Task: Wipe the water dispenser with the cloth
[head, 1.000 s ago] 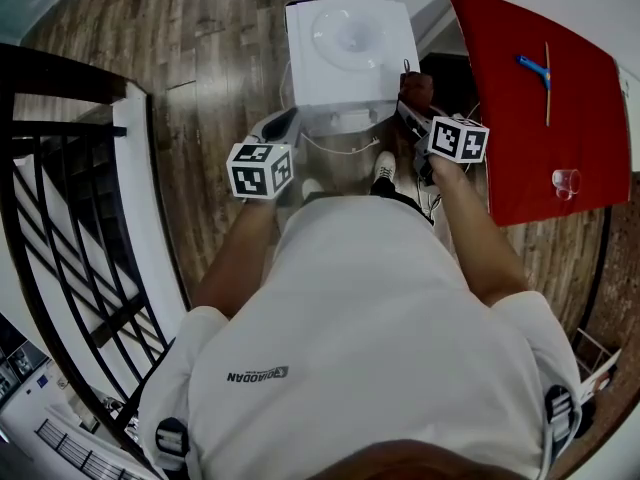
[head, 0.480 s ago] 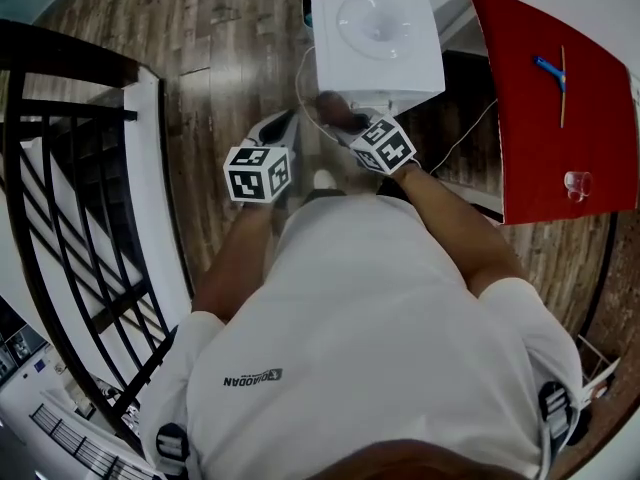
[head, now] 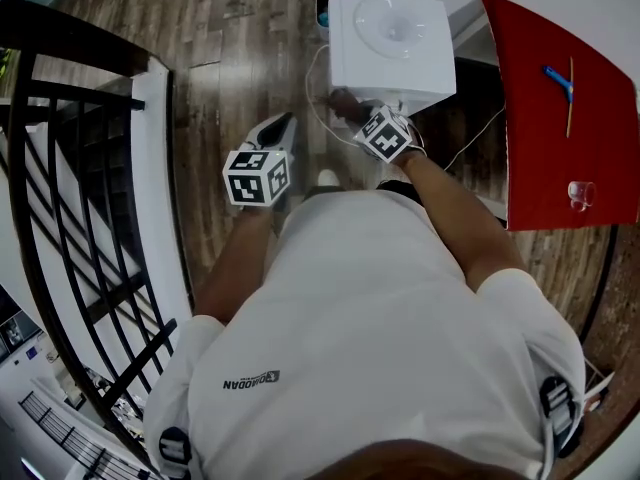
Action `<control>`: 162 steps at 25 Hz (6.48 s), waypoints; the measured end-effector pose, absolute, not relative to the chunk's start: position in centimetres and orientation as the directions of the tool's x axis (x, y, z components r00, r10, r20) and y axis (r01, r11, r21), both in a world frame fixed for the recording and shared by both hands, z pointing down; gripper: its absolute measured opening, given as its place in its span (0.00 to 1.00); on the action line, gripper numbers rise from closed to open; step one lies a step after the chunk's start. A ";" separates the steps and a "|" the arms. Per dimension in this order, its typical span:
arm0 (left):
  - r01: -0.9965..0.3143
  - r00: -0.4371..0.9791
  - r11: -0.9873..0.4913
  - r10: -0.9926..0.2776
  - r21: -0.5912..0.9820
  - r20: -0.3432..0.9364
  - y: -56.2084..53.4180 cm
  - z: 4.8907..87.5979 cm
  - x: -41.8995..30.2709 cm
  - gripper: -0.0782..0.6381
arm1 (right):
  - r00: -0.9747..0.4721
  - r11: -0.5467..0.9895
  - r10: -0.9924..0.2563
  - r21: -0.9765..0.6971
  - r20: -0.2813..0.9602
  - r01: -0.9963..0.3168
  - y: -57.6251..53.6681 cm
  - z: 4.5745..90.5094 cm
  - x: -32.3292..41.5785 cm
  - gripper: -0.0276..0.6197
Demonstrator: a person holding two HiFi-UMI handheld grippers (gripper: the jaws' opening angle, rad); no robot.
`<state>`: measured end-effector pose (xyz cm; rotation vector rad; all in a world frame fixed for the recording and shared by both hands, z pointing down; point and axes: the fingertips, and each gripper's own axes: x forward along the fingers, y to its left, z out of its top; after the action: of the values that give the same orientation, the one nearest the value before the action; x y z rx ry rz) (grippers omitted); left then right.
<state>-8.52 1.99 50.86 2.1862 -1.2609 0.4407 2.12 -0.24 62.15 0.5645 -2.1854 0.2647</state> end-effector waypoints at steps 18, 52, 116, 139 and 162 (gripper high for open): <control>-0.867 0.499 -0.391 -0.674 0.310 0.544 2.4 50.5 -1.5 0.11 | -0.477 0.794 -0.350 -0.015 0.806 -0.607 0.0 63.1 16.2 0.15; -0.921 0.385 -0.264 -0.732 0.287 0.562 10.3 47.8 4.0 0.11 | -0.580 0.555 -0.458 -0.293 0.674 -0.778 4.5 62.4 28.3 0.15; -0.780 0.593 -0.605 -0.636 0.158 0.494 -15.4 42.8 -36.4 0.11 | -0.575 0.536 -0.656 -0.235 0.489 -0.811 -16.3 50.7 -20.6 0.15; -0.161 0.869 -0.956 -0.020 0.244 0.495 -29.5 46.0 -20.3 0.11 | 0.197 -0.043 -0.691 0.232 0.696 -0.972 -19.1 52.5 -7.2 0.15; 0.106 0.815 -0.922 0.296 0.373 0.498 -31.9 51.8 -18.7 0.11 | 0.531 -0.016 -0.437 0.584 0.726 -0.811 -25.8 57.8 -4.0 0.15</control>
<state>-18.70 -31.85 51.78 2.6701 0.3054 0.8106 -3.98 -25.79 57.76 1.6448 -1.0753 0.4150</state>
